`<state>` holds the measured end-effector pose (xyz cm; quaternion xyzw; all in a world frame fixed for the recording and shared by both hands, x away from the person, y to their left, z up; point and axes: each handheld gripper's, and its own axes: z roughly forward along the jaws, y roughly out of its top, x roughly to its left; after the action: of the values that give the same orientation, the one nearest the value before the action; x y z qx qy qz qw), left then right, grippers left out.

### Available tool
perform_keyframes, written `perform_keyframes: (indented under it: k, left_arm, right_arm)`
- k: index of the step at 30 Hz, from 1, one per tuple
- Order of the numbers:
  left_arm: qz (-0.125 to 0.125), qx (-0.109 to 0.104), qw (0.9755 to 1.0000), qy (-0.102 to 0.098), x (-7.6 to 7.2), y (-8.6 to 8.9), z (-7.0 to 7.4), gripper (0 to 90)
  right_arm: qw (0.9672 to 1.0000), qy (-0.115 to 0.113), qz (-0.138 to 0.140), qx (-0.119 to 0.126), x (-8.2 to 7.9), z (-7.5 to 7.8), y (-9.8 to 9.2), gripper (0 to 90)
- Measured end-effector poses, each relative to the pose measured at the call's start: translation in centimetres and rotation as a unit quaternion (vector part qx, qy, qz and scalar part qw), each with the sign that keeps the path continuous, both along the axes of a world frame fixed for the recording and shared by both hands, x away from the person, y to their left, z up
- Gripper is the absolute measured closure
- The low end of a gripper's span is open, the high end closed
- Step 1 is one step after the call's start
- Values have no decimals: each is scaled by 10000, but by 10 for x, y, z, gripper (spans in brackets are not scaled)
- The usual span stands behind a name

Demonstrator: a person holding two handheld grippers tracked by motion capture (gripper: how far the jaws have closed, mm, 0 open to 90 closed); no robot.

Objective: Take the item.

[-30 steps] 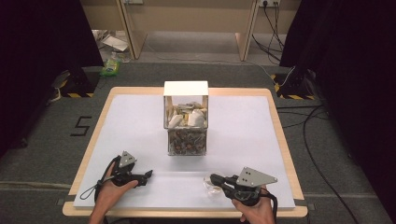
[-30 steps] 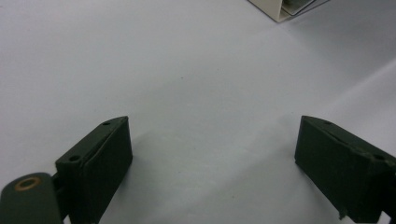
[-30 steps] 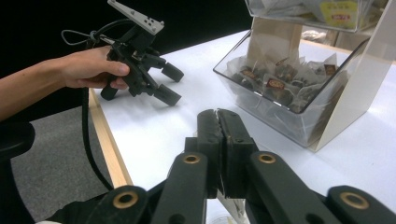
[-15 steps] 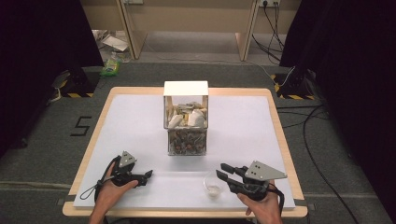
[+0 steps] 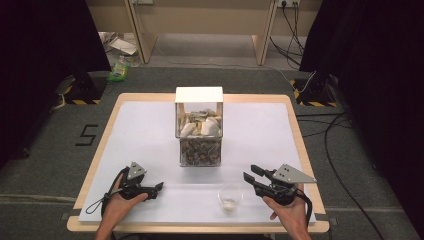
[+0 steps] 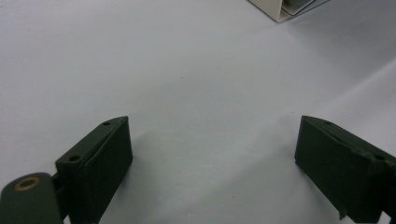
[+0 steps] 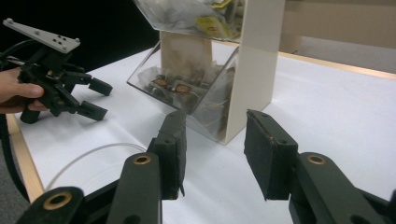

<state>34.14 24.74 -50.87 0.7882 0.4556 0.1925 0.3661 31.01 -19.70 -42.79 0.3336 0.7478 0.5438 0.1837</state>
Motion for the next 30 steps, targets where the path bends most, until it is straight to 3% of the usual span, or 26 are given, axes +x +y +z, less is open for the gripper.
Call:
perform_keyframes:
  k: [30]
  left_arm:
    - [-2, -1, 10000, 3, 0, 0, 0, 103]
  right_arm:
    - [9986, 45, -511, -97, 11, -9, -27, 549]
